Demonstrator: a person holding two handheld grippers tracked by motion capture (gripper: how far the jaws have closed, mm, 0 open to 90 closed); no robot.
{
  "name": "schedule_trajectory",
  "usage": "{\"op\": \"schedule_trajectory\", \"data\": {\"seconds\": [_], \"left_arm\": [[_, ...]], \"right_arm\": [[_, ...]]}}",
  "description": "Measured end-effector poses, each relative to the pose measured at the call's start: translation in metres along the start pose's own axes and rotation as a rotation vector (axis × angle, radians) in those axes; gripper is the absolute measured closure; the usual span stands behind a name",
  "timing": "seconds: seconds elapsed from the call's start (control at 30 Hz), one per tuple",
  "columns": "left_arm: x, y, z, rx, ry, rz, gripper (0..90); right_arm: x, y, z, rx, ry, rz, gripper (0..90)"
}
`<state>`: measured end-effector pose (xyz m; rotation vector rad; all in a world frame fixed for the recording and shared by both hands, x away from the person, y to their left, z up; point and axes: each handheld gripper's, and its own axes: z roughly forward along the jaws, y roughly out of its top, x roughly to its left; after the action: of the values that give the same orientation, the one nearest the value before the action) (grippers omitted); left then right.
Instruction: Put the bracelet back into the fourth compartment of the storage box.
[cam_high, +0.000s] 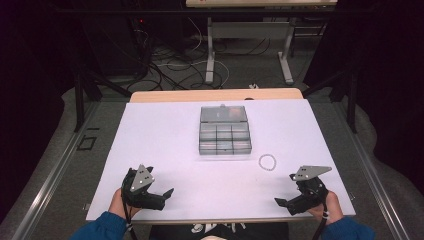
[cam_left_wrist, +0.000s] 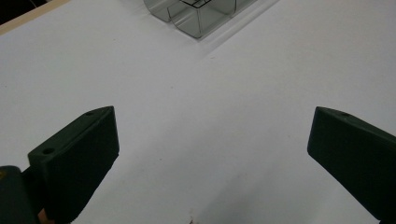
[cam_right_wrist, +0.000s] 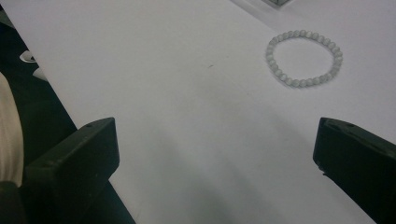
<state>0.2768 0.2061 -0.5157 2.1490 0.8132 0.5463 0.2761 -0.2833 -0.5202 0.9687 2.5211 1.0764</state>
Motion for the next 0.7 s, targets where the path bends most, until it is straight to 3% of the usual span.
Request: {"op": "schedule_trajectory", "data": {"seconds": [0.33,0.53,0.67,0.7], "left_arm": [[-0.0004,0.0005,0.0007,0.012,-0.001,0.019,2.2],[-0.0002,0.0004,0.0004,0.016,0.0,0.018,2.3],[-0.0011,0.0003,0.001,0.017,-0.007,0.011,2.3],[-0.0011,0.0003,0.001,0.018,-0.008,0.012,2.3]], "right_arm": [[0.0007,0.0018,0.0008,0.01,-0.008,-0.006,0.1],[-0.0013,0.0058,0.0034,-0.011,0.004,-0.016,0.0],[-0.0028,0.0084,0.005,-0.004,0.014,0.009,0.0],[-0.0043,0.0088,0.0066,-0.024,0.021,0.015,0.0]]}}
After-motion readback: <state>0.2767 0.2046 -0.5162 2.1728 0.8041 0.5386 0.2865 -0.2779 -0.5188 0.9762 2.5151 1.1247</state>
